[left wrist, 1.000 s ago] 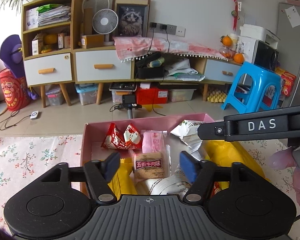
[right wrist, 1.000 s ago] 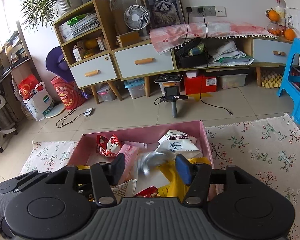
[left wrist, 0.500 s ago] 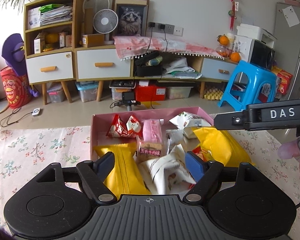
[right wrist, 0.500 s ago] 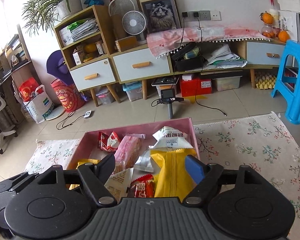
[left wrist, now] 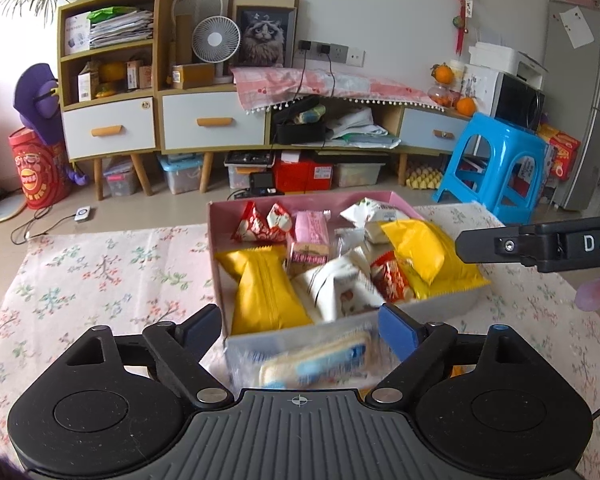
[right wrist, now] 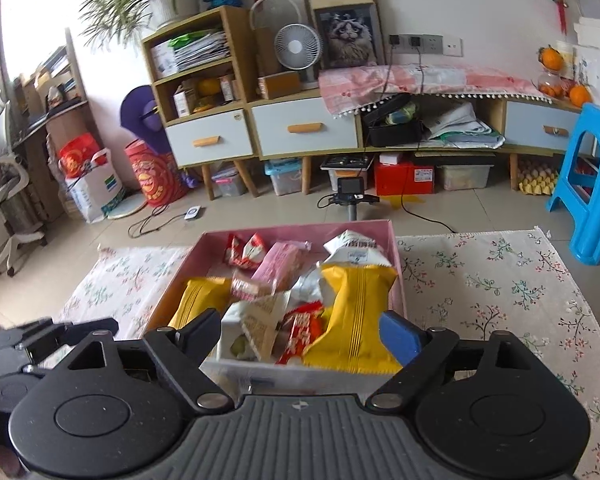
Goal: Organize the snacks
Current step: 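Withdraw both open tools from the box toward the remaining packets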
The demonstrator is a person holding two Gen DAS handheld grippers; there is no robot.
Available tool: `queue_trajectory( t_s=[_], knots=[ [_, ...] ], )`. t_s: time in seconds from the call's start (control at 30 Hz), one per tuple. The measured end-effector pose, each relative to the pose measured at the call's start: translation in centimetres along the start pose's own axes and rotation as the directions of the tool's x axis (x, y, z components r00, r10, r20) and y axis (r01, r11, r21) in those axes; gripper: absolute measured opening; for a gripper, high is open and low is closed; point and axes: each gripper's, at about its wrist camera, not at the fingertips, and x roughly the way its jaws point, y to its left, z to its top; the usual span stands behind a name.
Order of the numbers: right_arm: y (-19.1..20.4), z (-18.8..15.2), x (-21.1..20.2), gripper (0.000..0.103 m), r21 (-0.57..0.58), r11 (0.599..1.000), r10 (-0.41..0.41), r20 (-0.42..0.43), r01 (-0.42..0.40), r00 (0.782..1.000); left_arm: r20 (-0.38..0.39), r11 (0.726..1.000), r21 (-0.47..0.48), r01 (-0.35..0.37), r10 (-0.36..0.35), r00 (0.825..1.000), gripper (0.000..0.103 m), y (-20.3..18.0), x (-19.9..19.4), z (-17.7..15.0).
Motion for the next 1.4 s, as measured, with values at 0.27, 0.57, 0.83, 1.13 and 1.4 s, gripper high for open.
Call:
queue_trajectory(
  t_s=[0.27, 0.57, 0.83, 1.13, 1.4],
  knots=[
    [1.1, -1.5, -1.7, 0.082, -0.024, 1.0, 0.014, -0.008, -0.014, 1.0, -0.031, 1.0, 0.007, -0.003, 0.003, 1.0, 0.092, 0.4, -2.2, -1.6],
    [2.0, -3.6, -3.1, 0.083, -0.034, 0.999, 0.027, -0.012, -0.028, 1.0, -0.055, 1.0, 0.004, -0.004, 0.005, 0.998, 0.095, 0.8, -4.1, -3.8],
    [3.6, -5.9, -3.5, 0.087, -0.105, 0.994, 0.017, 0.006, -0.017, 1.0, -0.054, 1.0, -0.029, 0.01, -0.012, 0.998, 0.096, 1.4, -5.3, -6.1],
    [4.7, -9.1, -4.0, 0.088, -0.201, 0.979, 0.032, -0.028, -0.037, 0.999, -0.085, 0.999, -0.034, -0.032, 0.029, 0.996, 0.097, 3.1, -5.5, -8.5],
    [3.9, -10.0, -3.5, 0.088, -0.184, 0.983, -0.012, -0.036, 0.006, 0.999, -0.091, 0.997, -0.03, -0.066, 0.063, 0.994, 0.097, 4.1, -5.3, -9.9]
  ],
)
